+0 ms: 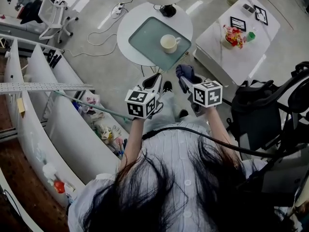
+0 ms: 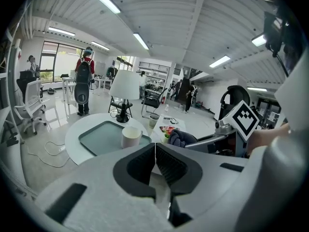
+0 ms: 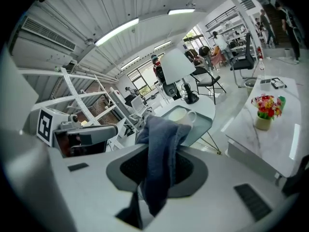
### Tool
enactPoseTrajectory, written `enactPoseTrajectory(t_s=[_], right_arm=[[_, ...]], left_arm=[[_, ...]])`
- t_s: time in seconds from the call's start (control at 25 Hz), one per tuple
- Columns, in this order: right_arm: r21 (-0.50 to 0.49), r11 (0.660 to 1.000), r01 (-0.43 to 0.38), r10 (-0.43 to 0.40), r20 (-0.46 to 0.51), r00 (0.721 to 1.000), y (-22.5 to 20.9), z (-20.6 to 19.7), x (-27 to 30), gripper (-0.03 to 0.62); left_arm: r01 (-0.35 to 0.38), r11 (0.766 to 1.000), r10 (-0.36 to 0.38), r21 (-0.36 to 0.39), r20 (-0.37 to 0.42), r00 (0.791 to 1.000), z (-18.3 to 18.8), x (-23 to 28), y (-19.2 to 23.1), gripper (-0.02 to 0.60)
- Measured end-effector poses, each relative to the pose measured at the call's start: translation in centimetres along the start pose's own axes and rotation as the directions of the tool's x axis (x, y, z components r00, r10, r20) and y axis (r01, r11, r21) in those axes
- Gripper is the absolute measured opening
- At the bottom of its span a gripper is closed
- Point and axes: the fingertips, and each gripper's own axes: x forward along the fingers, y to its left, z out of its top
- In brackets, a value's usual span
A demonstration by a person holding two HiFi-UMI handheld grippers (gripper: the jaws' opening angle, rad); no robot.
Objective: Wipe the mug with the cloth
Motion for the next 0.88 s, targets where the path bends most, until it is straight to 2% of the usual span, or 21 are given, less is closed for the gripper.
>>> enactPoseTrajectory(t_s=[0.44,0.88], right_arm=[[0.048,0.994,0.094,-0.093,-0.024,0.995,-2.7,3.6,4.5,0.094],[0.092,0.974,0.206,-0.203,-0.047,0.978,-4.5,5.9,8.3,0.094]], left_arm=[[0.078,0.997,-0.078,-0.006,-0.027,0.997,3.6,4.5,5.9,0.018],[0.146,0.988,-0.148,-0.039,-0.056,0.987,4.9,7.2,11.6,0.02]])
